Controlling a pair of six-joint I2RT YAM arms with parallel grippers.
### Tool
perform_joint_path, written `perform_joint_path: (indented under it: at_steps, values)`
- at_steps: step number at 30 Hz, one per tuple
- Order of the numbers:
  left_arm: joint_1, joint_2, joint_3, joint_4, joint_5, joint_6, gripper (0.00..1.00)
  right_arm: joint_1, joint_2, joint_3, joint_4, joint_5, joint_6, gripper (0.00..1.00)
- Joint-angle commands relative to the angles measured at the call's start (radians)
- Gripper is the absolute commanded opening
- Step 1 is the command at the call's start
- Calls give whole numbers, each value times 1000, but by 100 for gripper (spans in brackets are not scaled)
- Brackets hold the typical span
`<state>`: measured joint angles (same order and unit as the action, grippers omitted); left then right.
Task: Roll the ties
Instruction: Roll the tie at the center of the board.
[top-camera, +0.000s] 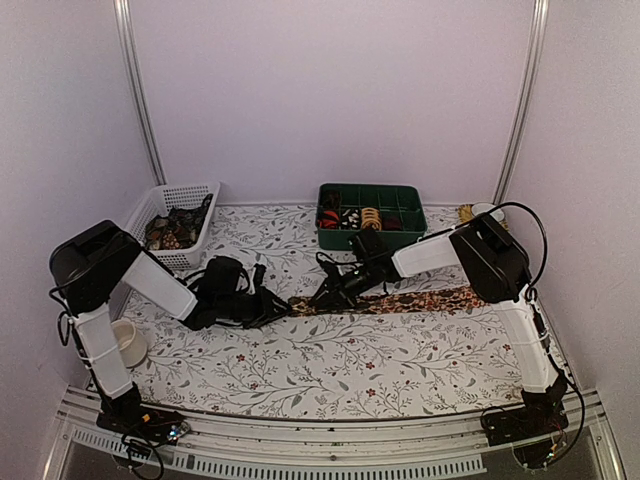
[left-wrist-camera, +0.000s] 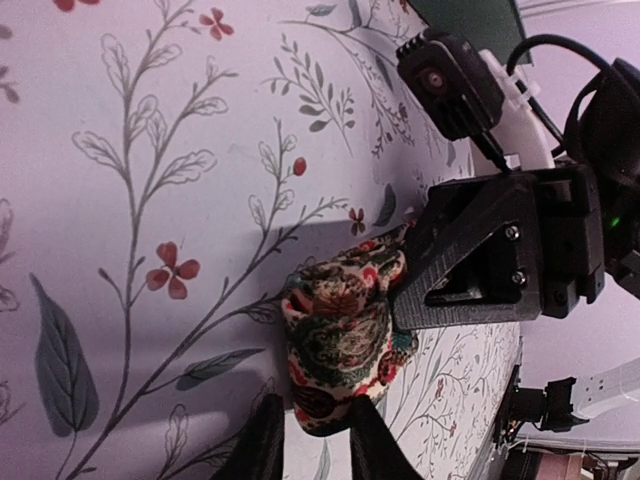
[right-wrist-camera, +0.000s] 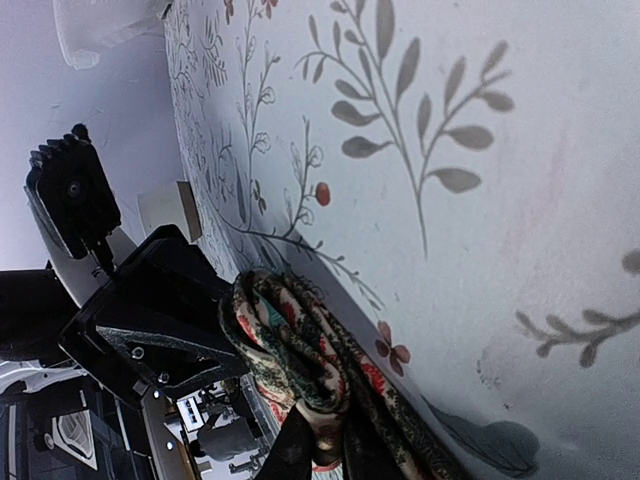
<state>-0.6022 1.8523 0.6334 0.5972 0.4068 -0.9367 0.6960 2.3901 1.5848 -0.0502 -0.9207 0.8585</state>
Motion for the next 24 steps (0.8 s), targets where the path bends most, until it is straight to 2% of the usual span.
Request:
perform_joint_path:
  at_steps: [1, 15, 24]
  values:
    - [-10, 26, 10, -28, -29, 19, 18, 12, 1, 11, -40, 49, -12, 12]
    - [-10, 56, -15, 33, -16, 3, 14, 18, -31, 6, 5, 32, 21, 16]
    - [-7, 62, -58, 133, 4, -28, 14, 25, -66, 3, 42, 21, 51, 13]
